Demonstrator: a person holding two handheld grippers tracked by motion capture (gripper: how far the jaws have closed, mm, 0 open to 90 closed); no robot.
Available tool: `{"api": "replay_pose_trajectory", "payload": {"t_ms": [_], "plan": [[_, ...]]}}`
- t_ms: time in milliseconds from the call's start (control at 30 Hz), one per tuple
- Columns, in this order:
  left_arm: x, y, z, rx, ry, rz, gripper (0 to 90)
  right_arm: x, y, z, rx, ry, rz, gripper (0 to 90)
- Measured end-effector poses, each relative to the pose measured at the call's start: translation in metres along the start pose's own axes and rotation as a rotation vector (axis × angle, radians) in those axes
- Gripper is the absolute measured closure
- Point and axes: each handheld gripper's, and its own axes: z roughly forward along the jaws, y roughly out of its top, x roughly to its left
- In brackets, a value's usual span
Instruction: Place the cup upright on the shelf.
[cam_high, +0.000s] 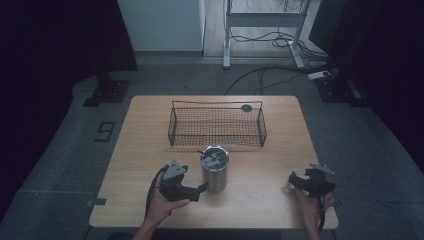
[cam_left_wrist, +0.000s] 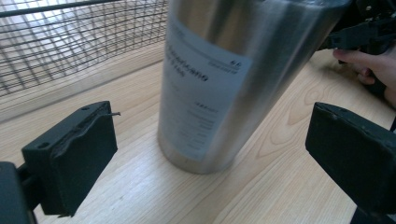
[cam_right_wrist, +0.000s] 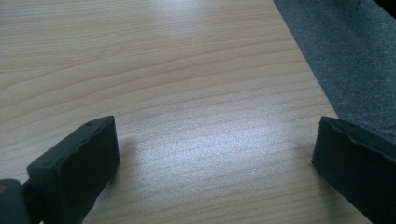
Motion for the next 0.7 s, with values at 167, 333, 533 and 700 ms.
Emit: {"api": "replay_pose_trajectory", "payload": {"t_ms": [167, 333, 533, 700], "plan": [[-0.006, 0.004, 0.006, 0.013, -0.006, 0.013, 1.1, 0.0, 0.0, 0.0, 0.0, 0.0, 0.0, 0.4], [-0.011, 0.008, 0.012, 0.025, -0.003, 0.016, 0.6, 0.0, 0.0, 0.0, 0.0, 0.001, 0.0, 0.5], [-0.014, 0.012, 0.021, 0.041, 0.011, 0.028, 0.1, 0.0, 0.0, 0.0, 0.0, 0.001, 0.0, 0.5], [-0.014, 0.016, 0.026, 0.039, 0.027, 0.029, 0.1, 0.0, 0.0, 0.0, -0.001, 0.001, 0.001, 0.7]]}}
